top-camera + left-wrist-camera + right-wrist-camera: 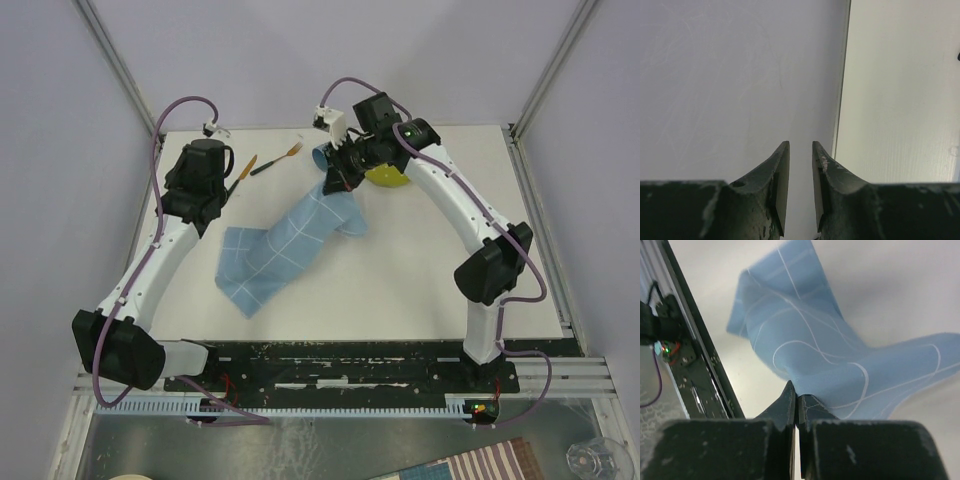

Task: Set the dinner table for one person
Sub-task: Flatten out the napkin at the center of the board.

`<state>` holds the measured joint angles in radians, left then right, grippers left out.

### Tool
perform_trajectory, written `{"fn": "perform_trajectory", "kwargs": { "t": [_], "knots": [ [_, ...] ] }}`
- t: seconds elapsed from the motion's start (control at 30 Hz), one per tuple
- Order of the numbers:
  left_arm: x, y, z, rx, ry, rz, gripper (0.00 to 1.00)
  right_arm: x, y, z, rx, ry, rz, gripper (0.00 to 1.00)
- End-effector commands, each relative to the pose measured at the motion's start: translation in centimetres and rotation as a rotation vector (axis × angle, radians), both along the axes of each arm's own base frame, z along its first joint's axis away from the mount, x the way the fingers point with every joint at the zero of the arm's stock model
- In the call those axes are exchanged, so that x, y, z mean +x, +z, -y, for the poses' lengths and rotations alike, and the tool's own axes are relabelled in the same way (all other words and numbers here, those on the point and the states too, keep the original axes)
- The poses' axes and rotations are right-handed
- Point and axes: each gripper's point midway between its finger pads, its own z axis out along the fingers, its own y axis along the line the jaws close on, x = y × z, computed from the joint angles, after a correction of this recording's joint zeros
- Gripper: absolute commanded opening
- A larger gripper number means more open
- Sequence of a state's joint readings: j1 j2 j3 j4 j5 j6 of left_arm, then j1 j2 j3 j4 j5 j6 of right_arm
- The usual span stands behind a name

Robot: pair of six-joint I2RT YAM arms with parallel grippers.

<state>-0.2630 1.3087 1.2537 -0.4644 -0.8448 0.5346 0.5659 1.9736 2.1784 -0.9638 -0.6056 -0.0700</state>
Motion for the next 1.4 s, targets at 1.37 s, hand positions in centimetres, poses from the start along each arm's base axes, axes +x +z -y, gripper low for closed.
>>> {"fn": "perform_trajectory", "kwargs": {
  "t": [1.37],
  "knots": [
    [1.0,2.1,1.0,-0.120,-0.011,0.103,0.31,-7.1,-10.1,7.9,-0.339,-0.019,-0.346,0.02]
  ]
}}
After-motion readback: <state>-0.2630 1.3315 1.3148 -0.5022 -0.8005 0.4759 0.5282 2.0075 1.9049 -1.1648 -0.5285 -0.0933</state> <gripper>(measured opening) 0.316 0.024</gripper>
